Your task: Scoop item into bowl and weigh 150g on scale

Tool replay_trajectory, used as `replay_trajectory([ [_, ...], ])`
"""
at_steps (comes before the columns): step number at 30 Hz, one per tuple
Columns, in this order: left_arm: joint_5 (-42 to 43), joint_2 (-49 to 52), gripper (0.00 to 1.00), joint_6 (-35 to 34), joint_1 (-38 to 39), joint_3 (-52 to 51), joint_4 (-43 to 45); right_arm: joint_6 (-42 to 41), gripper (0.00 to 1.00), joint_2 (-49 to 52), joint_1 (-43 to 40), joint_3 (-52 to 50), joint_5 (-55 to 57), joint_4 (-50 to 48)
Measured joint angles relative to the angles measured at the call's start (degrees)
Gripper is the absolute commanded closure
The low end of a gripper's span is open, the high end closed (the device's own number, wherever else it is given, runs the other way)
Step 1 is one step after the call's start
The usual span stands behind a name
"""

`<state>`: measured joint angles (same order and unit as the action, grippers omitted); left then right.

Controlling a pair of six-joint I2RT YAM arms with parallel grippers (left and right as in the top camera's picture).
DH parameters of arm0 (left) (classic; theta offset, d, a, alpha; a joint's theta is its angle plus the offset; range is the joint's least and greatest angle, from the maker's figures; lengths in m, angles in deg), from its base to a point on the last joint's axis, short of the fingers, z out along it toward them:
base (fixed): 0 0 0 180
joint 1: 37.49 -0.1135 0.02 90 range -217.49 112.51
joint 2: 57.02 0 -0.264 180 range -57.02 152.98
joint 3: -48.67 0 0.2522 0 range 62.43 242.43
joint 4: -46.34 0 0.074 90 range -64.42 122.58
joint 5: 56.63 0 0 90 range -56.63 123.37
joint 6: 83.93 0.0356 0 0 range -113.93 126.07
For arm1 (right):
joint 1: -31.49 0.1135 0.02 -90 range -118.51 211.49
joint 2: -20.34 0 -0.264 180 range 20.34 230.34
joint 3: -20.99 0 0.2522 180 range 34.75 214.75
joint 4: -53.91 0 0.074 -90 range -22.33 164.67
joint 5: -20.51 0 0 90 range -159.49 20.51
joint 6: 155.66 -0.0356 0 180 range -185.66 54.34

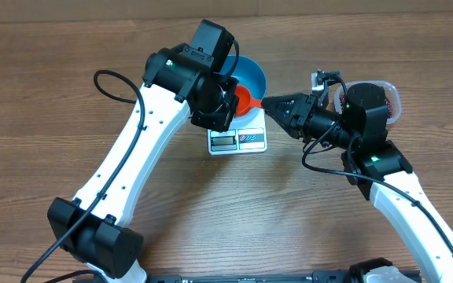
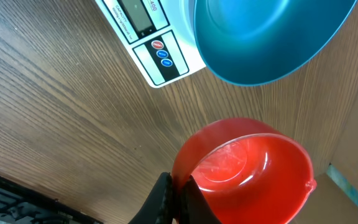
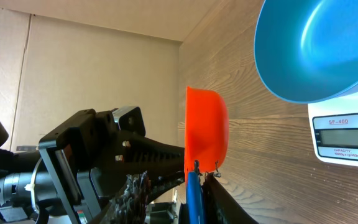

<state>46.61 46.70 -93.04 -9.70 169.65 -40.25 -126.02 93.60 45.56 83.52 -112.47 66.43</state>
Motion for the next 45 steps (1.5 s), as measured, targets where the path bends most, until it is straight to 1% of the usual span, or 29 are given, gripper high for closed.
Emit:
replay_trajectory([
  [6, -0.20, 0.00, 0.96, -1.49, 0.33, 0.00, 0.02, -0.04, 0.72, -0.02, 0.02, 0.00, 0.17, 0.09],
  [14, -0.20, 0.00, 0.96, -1.95, 0.35, 0.00, 0.02, -0.22, 0.83, -0.02, 0.24, 0.00, 1.05, 0.39],
  [17, -0.20, 0.00, 0.96, -2.14, 0.35, 0.00, 0.00, -0.46, 0.85, -0.02, 0.22, 0.00, 1.11, 0.46],
  [18, -0.20, 0.00, 0.96, -2.23, 0.35, 0.00, 0.00, -0.46, 0.86, -0.02, 0.24, 0.02, 1.18, 0.44],
  [19, -0.20, 0.00, 0.96, -2.38, 0.35, 0.00, 0.02, -0.44, 0.91, -0.02, 0.24, 0.00, 1.25, 0.46],
  [21, -0.17, 0.00, 0.96, -2.56, 0.35, 0.00, 0.00, -0.31, 0.96, 0.00, 0.24, 0.02, 1.27, 0.46],
  [31, -0.20, 0.00, 0.96, -2.58, 0.35, 0.00, -0.24, 0.22, 0.96, 0.00, 0.26, 0.00, 1.40, 0.87],
  [32, -0.20, 0.00, 0.91, -2.58, 0.35, 0.00, -0.26, 0.22, 0.96, 0.00, 0.28, 0.00, 1.42, 0.87],
  [33, -0.20, 0.00, 0.82, -2.56, 0.35, 0.00, -0.28, 0.22, 0.97, 0.00, 0.28, 0.02, 1.40, 0.87],
  [34, -0.20, 0.00, 0.58, -2.34, 0.35, 0.00, -0.35, 0.24, 0.96, 0.00, 0.28, 0.02, 1.40, 0.87],
  [36, -0.35, 0.00, 0.21, -2.54, 0.37, 0.00, -0.68, 0.22, 0.96, 0.00, 0.28, 0.00, 1.29, 0.74],
  [38, -0.42, 0.00, 0.00, -2.56, 0.35, 0.00, -1.22, 0.20, 0.96, 0.00, 0.31, 0.02, 1.27, 0.83],
  [43, -0.59, 0.00, 0.00, -2.19, 0.31, 0.00, -2.36, 0.50, 0.96, 0.00, 0.31, 0.02, 1.42, 1.38],
  [45, -0.35, 0.00, 0.00, -0.72, -0.02, 0.00, -2.38, 0.83, 0.96, 0.00, 0.33, 0.00, 1.51, 1.53],
])
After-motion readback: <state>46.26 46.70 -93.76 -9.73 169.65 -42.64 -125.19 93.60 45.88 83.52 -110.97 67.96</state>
